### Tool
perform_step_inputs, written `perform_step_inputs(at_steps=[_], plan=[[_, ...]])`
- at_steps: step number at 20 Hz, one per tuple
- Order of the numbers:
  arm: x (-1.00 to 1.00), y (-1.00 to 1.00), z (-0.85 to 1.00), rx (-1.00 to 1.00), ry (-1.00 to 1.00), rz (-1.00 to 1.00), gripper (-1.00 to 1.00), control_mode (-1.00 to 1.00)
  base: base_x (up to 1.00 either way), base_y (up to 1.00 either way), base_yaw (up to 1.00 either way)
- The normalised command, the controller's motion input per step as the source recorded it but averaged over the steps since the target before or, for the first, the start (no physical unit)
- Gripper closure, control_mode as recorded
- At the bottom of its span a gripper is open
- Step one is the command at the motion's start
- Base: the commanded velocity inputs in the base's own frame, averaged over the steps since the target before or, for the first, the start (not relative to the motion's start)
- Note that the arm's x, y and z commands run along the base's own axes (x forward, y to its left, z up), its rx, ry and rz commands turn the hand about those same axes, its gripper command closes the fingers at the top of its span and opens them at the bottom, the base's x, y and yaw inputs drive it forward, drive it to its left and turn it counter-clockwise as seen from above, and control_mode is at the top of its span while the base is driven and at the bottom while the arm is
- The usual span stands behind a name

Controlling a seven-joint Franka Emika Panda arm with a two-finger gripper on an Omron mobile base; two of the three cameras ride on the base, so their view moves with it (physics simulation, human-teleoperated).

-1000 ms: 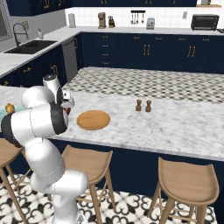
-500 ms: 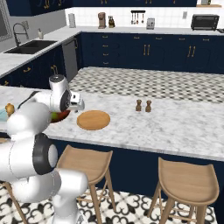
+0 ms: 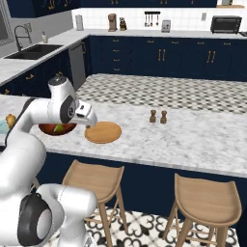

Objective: Pick the chicken drumstick and lemon wedge from their plates and place them in the bowl. Then put the bowl in the fridge.

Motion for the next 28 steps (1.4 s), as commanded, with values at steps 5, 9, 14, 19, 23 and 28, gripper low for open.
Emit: perform_step_inputs(at_steps=[5,9,14,19,23,28], plan=[[-1.0,-0.52,0.34,0.16,0.11,-0.13,-1.0,-1.0,0.0,0.0,0.0],[-1.0,-0.03,0.07,-0.05,0.0,0.06,-1.0,-1.0,0.0,0.0,0.0],[-0.72,0.03,0.0,-0.11,-0.04,0.08,-1.0,-1.0,0.0,0.0,0.0],[-0.03,0.0,0.0,0.0,0.0,0.0,-1.0,-1.0,0.0,0.0,0.0],[0.0,0.02,0.0,0.0,0.0,0.0,-1.0,-1.0,0.0,0.0,0.0],[0.0,0.19,0.0,0.0,0.0,0.0,-1.0,1.0,-0.01,0.28,0.0]])
